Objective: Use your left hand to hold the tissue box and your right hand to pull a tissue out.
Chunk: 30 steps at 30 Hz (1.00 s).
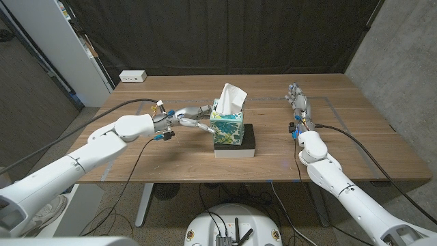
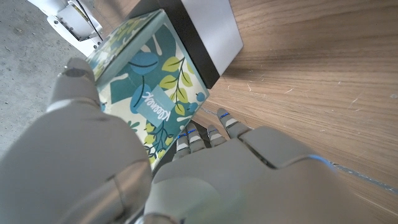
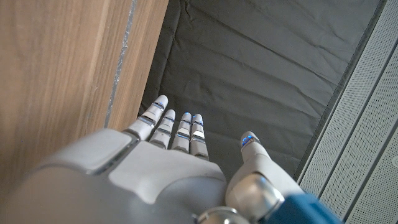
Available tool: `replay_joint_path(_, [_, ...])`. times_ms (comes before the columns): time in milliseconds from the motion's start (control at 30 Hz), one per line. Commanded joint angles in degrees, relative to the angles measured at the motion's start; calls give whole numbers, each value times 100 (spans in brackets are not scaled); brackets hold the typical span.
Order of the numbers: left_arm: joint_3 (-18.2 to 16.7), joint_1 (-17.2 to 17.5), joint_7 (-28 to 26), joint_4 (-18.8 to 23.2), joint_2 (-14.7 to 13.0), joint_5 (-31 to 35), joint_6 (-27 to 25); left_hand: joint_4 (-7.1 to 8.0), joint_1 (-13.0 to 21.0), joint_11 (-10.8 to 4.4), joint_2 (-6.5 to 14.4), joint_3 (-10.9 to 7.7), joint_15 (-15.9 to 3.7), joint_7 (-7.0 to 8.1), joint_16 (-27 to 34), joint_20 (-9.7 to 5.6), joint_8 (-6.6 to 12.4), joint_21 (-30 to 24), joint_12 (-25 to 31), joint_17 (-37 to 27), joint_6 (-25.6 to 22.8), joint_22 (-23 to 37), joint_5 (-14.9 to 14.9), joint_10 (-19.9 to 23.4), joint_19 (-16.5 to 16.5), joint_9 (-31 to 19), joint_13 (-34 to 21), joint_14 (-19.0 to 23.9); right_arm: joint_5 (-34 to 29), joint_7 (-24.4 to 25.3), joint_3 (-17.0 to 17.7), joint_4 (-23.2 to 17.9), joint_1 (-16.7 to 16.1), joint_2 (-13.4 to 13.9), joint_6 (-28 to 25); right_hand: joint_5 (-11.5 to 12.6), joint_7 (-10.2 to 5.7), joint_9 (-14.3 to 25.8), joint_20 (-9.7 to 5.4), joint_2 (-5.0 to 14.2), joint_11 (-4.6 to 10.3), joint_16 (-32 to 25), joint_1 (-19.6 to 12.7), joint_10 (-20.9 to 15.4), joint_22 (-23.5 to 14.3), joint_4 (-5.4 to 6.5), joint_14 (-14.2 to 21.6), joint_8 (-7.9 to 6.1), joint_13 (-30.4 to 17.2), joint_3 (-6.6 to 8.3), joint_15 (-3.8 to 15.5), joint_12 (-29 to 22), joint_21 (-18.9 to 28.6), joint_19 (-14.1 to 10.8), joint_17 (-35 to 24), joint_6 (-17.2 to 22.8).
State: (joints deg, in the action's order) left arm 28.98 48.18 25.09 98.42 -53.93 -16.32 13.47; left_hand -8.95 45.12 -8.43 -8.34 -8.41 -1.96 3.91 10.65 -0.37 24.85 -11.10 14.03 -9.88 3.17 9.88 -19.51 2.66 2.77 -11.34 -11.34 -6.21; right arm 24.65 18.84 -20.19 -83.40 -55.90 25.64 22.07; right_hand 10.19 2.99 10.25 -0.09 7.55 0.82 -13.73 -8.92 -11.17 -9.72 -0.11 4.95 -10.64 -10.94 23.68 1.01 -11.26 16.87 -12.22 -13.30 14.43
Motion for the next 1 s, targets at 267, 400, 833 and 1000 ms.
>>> replay_joint_path(267, [-162,263,-392,-84,171,-350,283,-38,1019,153,610,-369,-364,-272,161,66,824,-154,287,1,-1296,31,640,1457,858,-147,-79,1181,-51,0,37,-5,-12,38,-4,1,20,17,5,10,-10,-23,60,-18,-16,-20,52,-36,-18,0,-15,7,-36,-36,-15,18])
replay_joint_path(400, [-269,423,-610,-22,151,-377,334,-42,1238,78,763,-484,-639,-247,258,0,1046,-234,421,-12,-1550,46,798,1909,1266,-192,-176,1943,-56,-19,18,29,38,22,-15,2,19,17,4,14,-9,-20,66,-20,-17,-21,46,-36,-18,-3,2,7,-49,-32,-14,18])
replay_joint_path(833, [-348,478,-580,-81,204,-654,365,-46,1368,180,823,-509,-666,-301,415,-152,1080,-376,258,-26,-1306,70,834,1660,1839,-221,-269,2914,-80,-58,-33,144,169,5,-69,3,14,16,0,22,-9,-16,72,-25,-17,-34,46,-36,-18,-6,7,7,-83,-30,-8,16])
replay_joint_path(1000, [-325,409,-496,-70,189,-678,281,-30,1393,246,867,-516,-706,-372,464,-179,1104,-431,272,-35,-1327,76,831,1734,2026,-208,-297,3179,-72,-63,-34,176,192,2,-71,4,17,16,-4,24,-11,-13,71,-25,-18,-42,44,-36,-18,-7,-3,8,-94,-32,-5,16])
